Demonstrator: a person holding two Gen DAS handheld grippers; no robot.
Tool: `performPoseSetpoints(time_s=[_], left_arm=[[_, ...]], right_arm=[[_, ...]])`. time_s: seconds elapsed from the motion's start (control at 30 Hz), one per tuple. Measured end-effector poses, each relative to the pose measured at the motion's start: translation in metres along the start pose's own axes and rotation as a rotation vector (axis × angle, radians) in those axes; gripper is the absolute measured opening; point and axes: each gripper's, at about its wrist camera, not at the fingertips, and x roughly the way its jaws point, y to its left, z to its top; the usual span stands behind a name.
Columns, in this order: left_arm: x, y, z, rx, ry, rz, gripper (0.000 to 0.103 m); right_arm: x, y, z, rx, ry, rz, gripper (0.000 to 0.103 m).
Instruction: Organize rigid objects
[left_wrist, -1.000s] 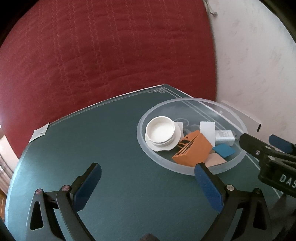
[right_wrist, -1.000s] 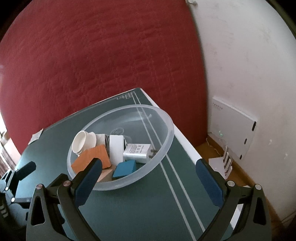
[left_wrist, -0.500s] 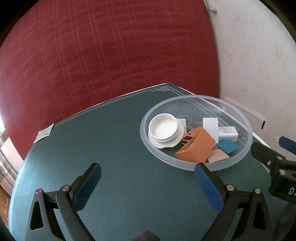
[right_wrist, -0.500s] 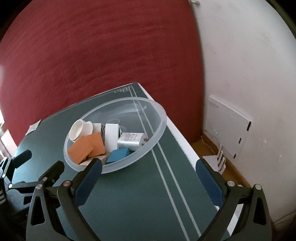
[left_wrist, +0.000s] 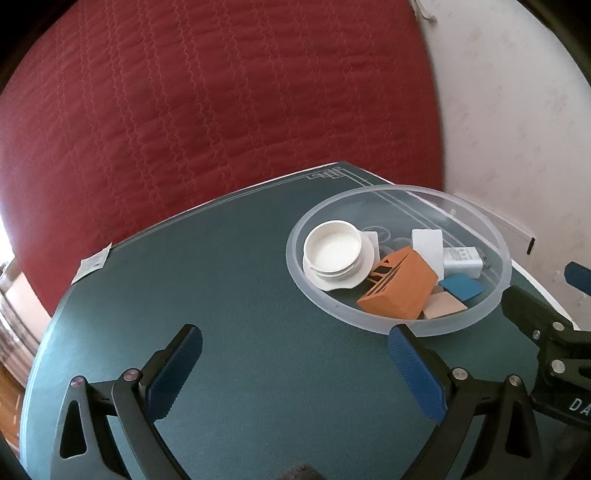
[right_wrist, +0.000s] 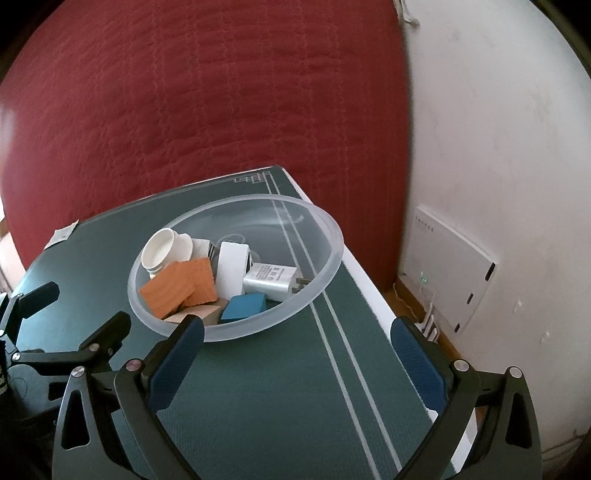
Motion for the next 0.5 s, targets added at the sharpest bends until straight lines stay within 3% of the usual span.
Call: performPoseSetpoints(time_s=[0.5], left_arm=[[0.0017,0.0015,-0.0007,-0.004,-0.001,0.0,0.102]], right_arm=[[0.0011,0.0013,-0.0005,-0.003,0.001,0.0,0.102]])
